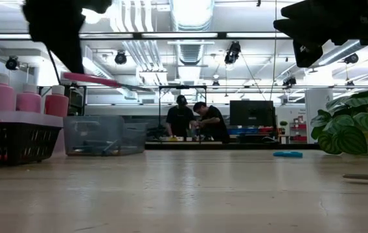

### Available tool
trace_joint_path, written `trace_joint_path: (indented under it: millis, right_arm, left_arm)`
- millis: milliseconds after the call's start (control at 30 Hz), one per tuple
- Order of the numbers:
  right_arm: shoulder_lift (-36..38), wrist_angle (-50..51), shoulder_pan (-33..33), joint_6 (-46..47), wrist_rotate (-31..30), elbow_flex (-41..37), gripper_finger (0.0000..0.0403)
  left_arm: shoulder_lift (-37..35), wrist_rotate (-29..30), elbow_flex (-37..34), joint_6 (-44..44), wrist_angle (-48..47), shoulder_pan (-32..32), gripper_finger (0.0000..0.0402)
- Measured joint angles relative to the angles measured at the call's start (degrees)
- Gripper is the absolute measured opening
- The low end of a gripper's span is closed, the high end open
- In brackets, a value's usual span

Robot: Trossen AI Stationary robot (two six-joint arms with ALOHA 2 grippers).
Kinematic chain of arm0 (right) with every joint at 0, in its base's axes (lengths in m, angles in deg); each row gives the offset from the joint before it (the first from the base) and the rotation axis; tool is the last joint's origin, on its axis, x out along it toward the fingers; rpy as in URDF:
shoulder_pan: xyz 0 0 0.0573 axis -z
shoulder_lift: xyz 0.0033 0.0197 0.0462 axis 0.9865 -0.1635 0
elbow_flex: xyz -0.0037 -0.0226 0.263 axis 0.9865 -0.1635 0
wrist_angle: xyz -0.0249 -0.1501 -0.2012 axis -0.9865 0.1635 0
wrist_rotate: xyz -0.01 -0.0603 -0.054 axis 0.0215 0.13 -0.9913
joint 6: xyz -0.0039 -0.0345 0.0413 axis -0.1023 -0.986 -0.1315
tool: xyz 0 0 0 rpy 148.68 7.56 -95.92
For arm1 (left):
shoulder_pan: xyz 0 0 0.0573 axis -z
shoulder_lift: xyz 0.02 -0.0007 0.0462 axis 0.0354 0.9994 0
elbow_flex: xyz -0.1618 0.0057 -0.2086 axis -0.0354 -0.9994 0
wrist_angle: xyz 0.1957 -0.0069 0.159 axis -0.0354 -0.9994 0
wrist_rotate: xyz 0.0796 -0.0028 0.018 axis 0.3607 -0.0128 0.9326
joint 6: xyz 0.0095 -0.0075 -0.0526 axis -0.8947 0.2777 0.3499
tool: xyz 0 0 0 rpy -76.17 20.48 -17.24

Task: Pick & Place Paint Supplies
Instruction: Put the pink scissors into the black basket

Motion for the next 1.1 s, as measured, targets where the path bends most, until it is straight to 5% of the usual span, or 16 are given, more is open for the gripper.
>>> trace_joint_path:
  millis: [467, 800, 1100]
  right_arm:
    - [-0.01, -0.02, 0.01, 0.00, 0.00, 0.00, 0.0109]
    - [-0.01, 0.00, 0.02, 0.00, 0.00, 0.00, 0.0109]
    - [-0.01, -0.02, 0.01, 0.00, 0.01, 0.00, 0.0109]
  left_arm:
    - [-5.18, 4.01, -1.11, 26.27, -19.89, 12.14, 0.0003]
    - [-12.86, 0.51, -13.27, 45.20, -19.60, 22.82, 0.0003]
    - [-16.74, -4.06, -21.13, 53.19, -15.49, 26.89, 0.0003]
